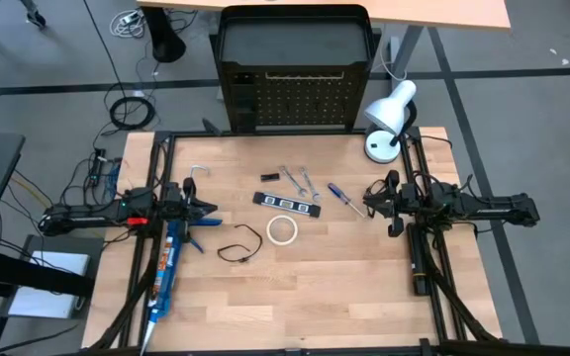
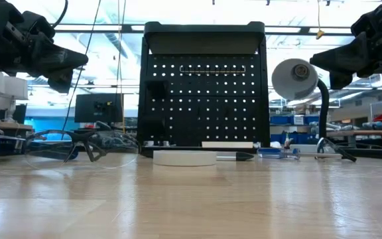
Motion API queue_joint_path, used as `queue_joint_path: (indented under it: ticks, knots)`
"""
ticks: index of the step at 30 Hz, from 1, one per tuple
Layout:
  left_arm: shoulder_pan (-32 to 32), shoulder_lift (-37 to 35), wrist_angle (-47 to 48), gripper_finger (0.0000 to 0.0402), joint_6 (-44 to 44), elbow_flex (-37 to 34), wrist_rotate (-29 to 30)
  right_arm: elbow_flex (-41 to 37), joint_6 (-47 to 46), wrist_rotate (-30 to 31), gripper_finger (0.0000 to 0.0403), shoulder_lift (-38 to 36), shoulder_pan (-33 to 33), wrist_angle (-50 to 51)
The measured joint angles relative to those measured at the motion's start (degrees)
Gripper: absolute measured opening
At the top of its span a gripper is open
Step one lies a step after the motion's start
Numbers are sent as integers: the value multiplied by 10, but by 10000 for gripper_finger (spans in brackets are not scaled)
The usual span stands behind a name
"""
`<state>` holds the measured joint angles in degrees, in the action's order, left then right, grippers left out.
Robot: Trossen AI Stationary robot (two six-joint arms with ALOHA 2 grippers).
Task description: Hang tools onto peg board
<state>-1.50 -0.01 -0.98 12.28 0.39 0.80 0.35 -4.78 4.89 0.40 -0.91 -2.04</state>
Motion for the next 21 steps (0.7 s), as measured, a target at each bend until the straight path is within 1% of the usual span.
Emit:
queue_joint_path:
  ticks: [17,21]
  knots:
    - [0,0,-1,10,0,0,0,0,0,0,57,0,0,0]
    - [0,0,-30,10,0,0,6,0,0,0,57,0,0,0]
